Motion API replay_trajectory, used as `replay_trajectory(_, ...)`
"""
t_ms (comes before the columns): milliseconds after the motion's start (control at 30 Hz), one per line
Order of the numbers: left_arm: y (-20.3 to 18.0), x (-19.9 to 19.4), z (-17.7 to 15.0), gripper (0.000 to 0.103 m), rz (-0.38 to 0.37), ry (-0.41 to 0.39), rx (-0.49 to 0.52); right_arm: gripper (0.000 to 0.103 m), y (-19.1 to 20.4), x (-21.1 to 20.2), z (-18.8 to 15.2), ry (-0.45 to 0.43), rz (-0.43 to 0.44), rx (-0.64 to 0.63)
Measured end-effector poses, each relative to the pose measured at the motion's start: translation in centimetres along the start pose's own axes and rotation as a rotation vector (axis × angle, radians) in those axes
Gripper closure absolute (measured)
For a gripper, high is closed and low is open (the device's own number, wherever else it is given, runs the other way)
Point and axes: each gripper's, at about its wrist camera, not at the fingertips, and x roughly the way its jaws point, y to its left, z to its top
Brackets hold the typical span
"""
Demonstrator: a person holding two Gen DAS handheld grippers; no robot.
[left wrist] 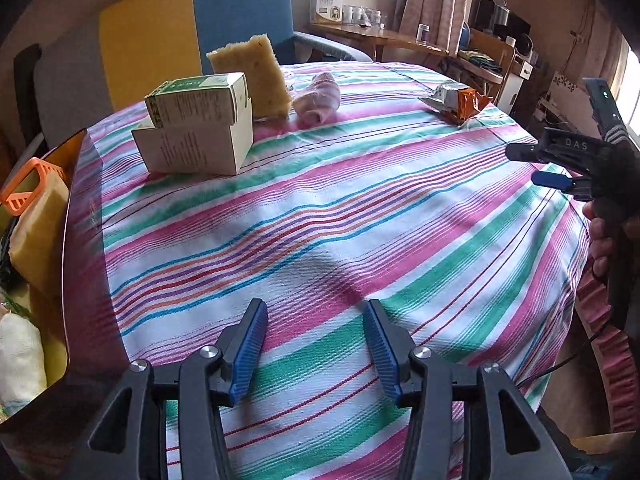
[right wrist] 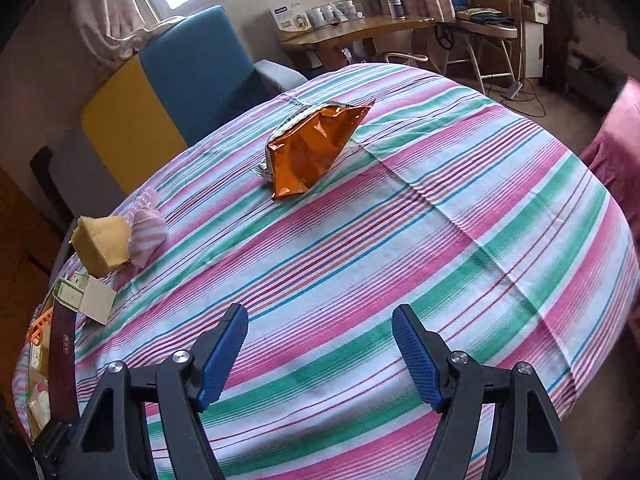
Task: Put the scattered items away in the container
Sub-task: 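Withdraw both tools from the tin toward the yellow sponge and pink knit cap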
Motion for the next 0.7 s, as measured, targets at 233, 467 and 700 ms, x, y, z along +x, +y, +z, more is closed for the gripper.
replay_trajectory(233,0.7,0.1,0.0,0.048,-0.044,-0.024,-0.014,0.028,7.6,4.4,3.8,0.041,0.092,-0.176)
replay_trajectory(467,1.7,0.2,0.4,0.047,-0.103,-0.039,-0.055,0.028,18.9,10.3,11.3,0.048,0.15,-0.374)
replay_trajectory(700,2.5,0.6,0.8,0.046,-0.152,-0.053,-0.08,0.028,27.9,18.3,15.1,0.15,0.109,-0.512)
